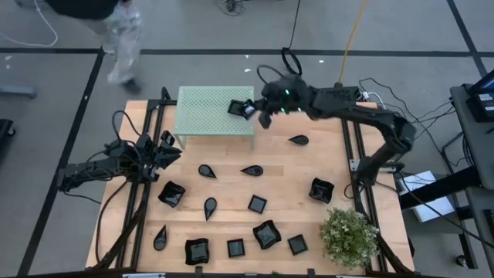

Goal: Pick & Place Mini shaped plates
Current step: Stack the square plate on top of the stacked square plates on the shelf

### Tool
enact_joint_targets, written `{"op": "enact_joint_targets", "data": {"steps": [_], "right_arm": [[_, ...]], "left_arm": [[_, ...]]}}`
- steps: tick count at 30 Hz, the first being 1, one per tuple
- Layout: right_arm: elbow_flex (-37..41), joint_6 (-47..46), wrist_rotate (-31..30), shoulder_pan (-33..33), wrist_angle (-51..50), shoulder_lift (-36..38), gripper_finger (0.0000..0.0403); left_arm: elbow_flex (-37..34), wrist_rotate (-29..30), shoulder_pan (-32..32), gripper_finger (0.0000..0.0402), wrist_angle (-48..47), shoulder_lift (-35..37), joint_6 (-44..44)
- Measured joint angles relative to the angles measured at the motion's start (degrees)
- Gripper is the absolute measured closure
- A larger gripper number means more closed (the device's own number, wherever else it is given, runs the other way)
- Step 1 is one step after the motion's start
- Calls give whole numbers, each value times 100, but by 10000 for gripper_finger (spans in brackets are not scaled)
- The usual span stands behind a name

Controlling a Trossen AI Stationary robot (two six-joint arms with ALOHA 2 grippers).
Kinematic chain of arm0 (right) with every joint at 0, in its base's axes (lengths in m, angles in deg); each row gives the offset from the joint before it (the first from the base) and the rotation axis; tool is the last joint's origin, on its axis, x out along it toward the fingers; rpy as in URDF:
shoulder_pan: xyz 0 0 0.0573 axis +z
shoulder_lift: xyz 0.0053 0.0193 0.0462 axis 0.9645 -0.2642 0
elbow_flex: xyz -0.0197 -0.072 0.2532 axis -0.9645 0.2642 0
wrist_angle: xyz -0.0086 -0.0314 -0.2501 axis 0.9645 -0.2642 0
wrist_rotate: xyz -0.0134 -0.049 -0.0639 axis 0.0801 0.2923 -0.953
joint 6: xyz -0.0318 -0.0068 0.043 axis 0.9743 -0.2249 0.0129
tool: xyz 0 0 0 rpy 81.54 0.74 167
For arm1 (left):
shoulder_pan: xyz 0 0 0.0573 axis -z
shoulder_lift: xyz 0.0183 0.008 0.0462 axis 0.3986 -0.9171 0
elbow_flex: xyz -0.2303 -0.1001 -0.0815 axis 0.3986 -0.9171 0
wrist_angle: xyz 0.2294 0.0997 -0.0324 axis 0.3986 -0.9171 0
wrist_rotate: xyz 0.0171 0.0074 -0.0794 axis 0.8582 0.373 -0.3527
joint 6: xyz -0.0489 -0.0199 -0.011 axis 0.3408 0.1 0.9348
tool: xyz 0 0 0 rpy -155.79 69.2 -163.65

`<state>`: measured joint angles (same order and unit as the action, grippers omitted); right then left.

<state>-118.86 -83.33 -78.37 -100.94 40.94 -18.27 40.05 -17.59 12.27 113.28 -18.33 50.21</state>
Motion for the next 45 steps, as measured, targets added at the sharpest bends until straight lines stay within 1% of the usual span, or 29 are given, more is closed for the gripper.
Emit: {"op": "enact_joint_targets", "data": {"steps": [2, 6, 10, 16, 25, 29, 39, 45], "right_arm": [[-335, 161, 252, -203, 10, -331, 403], [-758, 422, 776, -466, 239, -871, 403], [-1038, 722, 1051, -558, 325, -1242, 403], [-1114, 1406, 1061, -560, 355, -1441, 403], [-1114, 1968, 1063, -564, 221, -1442, 403], [-1114, 1998, 1063, -564, 78, -1442, 403], [-1114, 2087, 1063, -564, 99, -1441, 403], [-1114, 2279, 1054, -554, 101, -1441, 390]], "left_arm": [[0, 1, 2, 321, 0, 0, -1], [2, 2, 0, 321, 0, 0, -1], [0, 1, 1, 321, 2, 0, 0], [1, 1, 2, 321, 2, 0, 0], [2, 1, 0, 321, 2, 0, 1], [0, 1, 1, 321, 2, 0, -1], [1, 1, 1, 321, 2, 0, 0], [1, -1, -1, 321, 2, 0, 1]]}}
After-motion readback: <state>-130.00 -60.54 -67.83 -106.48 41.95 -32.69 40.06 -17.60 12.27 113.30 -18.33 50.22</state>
